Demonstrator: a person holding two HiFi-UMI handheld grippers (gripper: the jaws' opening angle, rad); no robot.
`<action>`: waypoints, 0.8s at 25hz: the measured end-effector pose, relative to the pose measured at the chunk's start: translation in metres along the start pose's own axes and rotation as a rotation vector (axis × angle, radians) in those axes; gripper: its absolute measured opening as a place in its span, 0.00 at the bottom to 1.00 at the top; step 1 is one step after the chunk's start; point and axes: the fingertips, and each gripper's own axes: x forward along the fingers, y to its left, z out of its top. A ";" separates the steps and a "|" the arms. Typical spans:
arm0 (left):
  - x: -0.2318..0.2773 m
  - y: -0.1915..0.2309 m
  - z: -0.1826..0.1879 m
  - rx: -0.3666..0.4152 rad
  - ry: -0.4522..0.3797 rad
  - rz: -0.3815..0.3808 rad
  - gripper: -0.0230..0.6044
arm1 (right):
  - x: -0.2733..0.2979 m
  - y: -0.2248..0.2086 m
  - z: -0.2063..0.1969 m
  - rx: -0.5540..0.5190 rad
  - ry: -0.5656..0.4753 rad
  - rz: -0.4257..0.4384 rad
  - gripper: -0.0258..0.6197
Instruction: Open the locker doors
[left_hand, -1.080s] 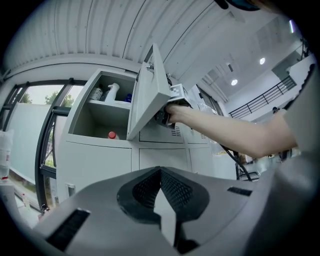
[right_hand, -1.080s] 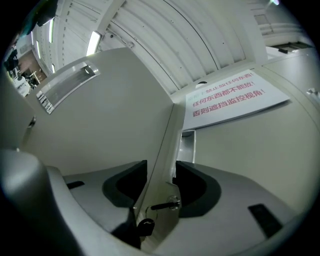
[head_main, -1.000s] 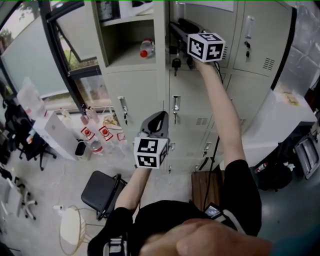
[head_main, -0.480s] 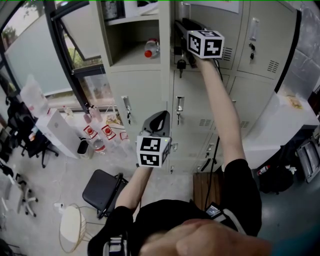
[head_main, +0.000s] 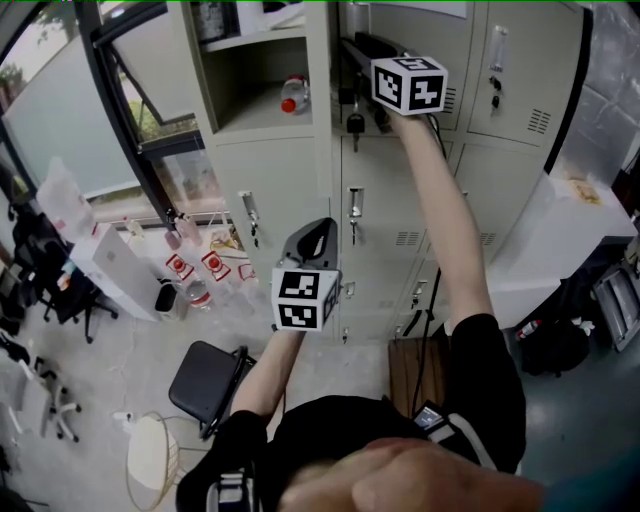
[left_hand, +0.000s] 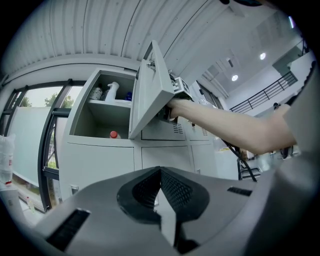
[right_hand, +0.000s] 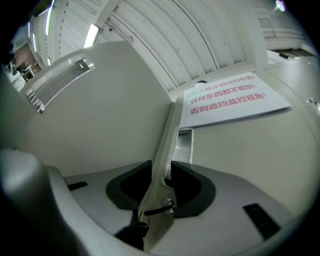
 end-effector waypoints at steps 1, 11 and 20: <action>0.000 -0.002 -0.001 0.000 0.001 -0.005 0.05 | -0.003 0.002 0.001 0.004 -0.005 0.010 0.25; 0.008 -0.035 0.001 -0.016 0.027 -0.068 0.05 | -0.048 0.024 0.021 -0.045 -0.046 0.055 0.25; 0.011 -0.062 0.000 -0.052 0.032 -0.120 0.05 | -0.096 0.034 0.045 0.041 -0.109 0.119 0.25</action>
